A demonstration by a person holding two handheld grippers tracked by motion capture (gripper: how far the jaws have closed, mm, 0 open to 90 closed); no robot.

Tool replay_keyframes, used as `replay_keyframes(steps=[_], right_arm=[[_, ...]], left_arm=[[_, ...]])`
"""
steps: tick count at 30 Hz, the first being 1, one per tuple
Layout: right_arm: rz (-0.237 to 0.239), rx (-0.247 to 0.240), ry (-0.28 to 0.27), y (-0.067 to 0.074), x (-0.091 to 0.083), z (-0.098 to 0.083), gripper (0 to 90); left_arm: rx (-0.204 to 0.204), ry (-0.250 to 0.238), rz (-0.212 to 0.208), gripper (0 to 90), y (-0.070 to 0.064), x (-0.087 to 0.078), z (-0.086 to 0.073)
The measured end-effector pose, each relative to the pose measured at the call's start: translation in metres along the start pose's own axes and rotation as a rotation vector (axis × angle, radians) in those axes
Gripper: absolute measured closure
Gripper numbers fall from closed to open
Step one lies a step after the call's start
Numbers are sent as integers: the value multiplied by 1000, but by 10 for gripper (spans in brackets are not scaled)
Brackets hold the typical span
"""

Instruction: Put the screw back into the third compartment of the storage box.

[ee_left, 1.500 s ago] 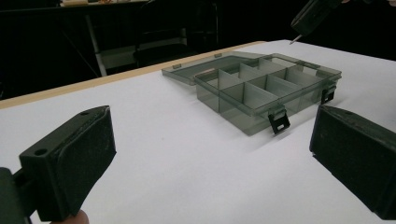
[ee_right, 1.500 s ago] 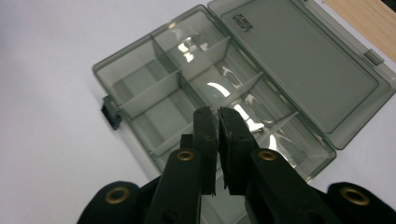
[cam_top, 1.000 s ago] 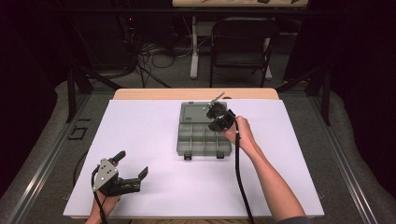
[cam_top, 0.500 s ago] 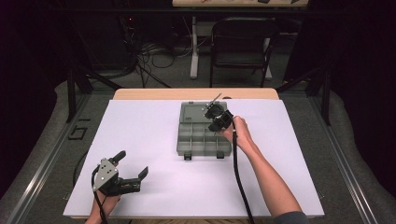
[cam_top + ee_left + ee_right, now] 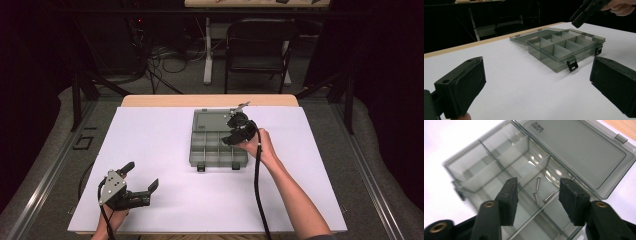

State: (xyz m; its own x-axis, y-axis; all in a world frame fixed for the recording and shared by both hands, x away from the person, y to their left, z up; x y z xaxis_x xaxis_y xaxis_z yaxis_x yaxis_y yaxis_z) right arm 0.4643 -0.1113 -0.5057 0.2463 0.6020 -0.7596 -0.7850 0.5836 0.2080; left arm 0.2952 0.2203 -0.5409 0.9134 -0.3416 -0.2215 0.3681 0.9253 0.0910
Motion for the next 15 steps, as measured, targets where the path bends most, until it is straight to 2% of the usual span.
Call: replay_keyframes(steps=[3,4,8,15], right_arm=[[10,-12,-50,5,-9,-9,385],[1,-14,-57,7,-12,-12,341],[-2,-55,-118,19,-22,-21,265],[15,-100,-211,39,-35,-41,199]], left_arm=[[-3,0,1,1,0,0,0],[-3,1,2,1,0,0,0],[5,8,-2,1,0,1,0],[1,10,-1,0,2,1,-1]])
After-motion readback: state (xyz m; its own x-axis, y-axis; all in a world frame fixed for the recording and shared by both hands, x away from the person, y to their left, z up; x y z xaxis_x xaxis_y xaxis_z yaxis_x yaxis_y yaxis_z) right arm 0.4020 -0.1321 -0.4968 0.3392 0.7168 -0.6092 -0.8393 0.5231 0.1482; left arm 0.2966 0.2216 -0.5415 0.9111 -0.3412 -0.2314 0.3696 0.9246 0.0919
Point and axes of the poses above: each handheld gripper's, and its own axes: x roughly forward along the jaws, z roughly out of its top, y roughly to its left, the point moved 4 cm from there along x, roughly forward along the jaws, and after that the axes turned 14 degrees about z, right-handed, at the moved point
